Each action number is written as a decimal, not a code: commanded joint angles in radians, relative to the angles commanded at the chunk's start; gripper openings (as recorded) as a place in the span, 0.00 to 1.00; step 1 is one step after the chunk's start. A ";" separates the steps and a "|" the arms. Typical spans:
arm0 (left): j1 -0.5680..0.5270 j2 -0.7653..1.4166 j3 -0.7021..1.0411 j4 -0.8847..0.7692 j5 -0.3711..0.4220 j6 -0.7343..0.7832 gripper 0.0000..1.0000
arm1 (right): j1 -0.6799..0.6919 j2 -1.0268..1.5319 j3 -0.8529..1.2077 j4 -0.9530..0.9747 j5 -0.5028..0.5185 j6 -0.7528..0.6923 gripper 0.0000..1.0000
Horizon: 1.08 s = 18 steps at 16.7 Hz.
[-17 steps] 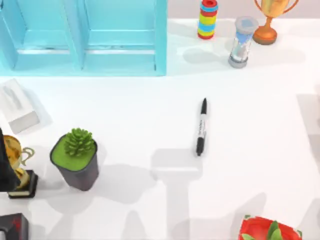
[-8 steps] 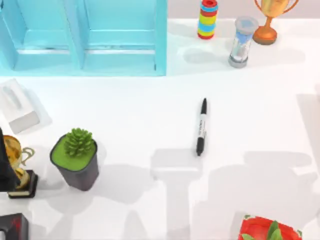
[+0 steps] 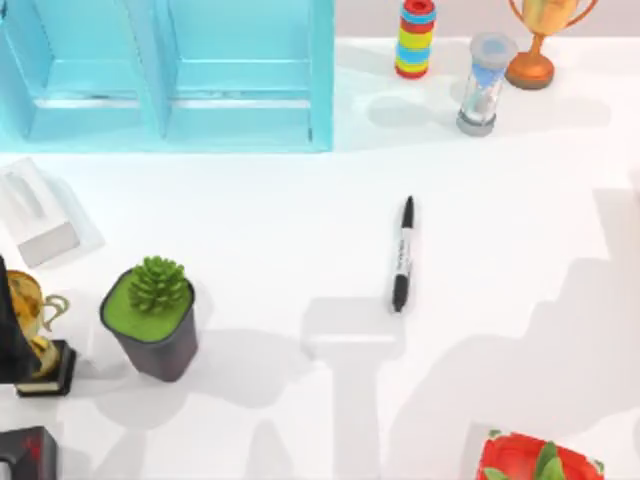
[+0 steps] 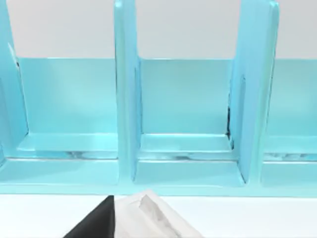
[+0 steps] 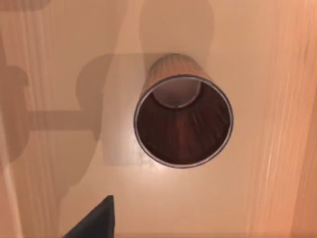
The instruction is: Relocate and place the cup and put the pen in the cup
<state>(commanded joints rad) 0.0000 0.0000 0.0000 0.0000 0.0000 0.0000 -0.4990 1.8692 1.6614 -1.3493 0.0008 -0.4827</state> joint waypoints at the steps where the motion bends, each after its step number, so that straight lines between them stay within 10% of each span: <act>1: 0.000 0.000 0.000 0.000 0.000 0.000 1.00 | -0.004 0.014 0.013 -0.010 0.000 -0.004 1.00; 18: 0.000 0.000 0.000 0.000 0.000 0.000 1.00 | -0.002 0.079 -0.292 0.355 0.000 -0.001 1.00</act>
<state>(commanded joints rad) 0.0000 0.0000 0.0000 0.0000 0.0000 0.0000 -0.5011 1.9481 1.3696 -0.9944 0.0011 -0.4838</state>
